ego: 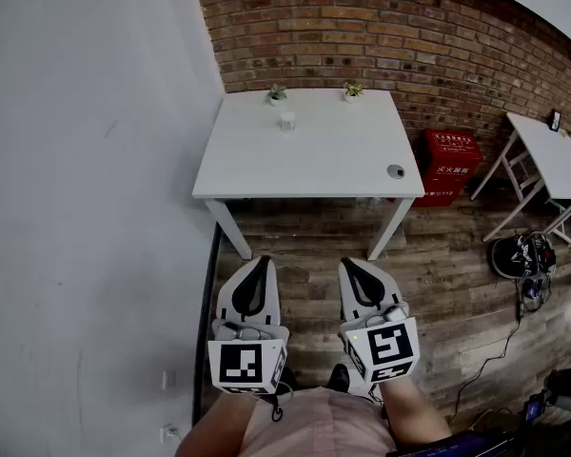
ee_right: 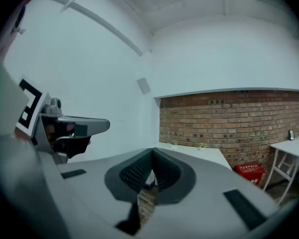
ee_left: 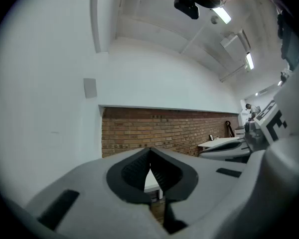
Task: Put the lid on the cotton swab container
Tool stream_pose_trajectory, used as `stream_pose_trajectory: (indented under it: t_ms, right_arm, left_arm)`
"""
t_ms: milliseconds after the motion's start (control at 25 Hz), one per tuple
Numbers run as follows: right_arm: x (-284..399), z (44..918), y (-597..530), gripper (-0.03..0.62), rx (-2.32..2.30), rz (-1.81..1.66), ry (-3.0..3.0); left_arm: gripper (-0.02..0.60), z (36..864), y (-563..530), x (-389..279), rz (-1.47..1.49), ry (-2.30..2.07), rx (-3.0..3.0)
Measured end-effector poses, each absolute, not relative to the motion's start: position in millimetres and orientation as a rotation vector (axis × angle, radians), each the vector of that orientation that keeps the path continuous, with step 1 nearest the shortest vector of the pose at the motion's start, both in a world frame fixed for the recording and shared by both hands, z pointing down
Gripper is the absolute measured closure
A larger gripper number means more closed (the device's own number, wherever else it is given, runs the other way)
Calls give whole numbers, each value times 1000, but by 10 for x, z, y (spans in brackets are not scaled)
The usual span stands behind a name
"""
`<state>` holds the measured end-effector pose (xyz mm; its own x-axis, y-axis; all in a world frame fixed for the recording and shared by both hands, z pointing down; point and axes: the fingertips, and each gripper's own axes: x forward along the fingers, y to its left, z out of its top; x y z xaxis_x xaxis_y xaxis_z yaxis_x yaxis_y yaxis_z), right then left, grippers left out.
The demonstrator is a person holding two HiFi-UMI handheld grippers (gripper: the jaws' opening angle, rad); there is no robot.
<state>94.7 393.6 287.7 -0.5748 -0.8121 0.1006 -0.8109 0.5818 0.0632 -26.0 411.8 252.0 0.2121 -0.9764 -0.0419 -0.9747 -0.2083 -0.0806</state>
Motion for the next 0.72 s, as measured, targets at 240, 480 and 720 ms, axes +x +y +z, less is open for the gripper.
stream_pose_trajectory:
  t_ms: [240, 480, 720]
  right_arm:
    - [1065, 2916, 3968, 589, 1390, 6, -2688]
    - [1258, 2909, 3973, 376, 1382, 10, -2726]
    - [1596, 2981, 3967, 392, 1359, -13, -2728]
  left_arm:
    - [581, 2574, 4167, -164, -44, 1928, -2379]
    - [378, 2559, 4203, 24, 7, 1939, -2383]
    - [399, 2641, 4256, 358, -23, 1963, -2361]
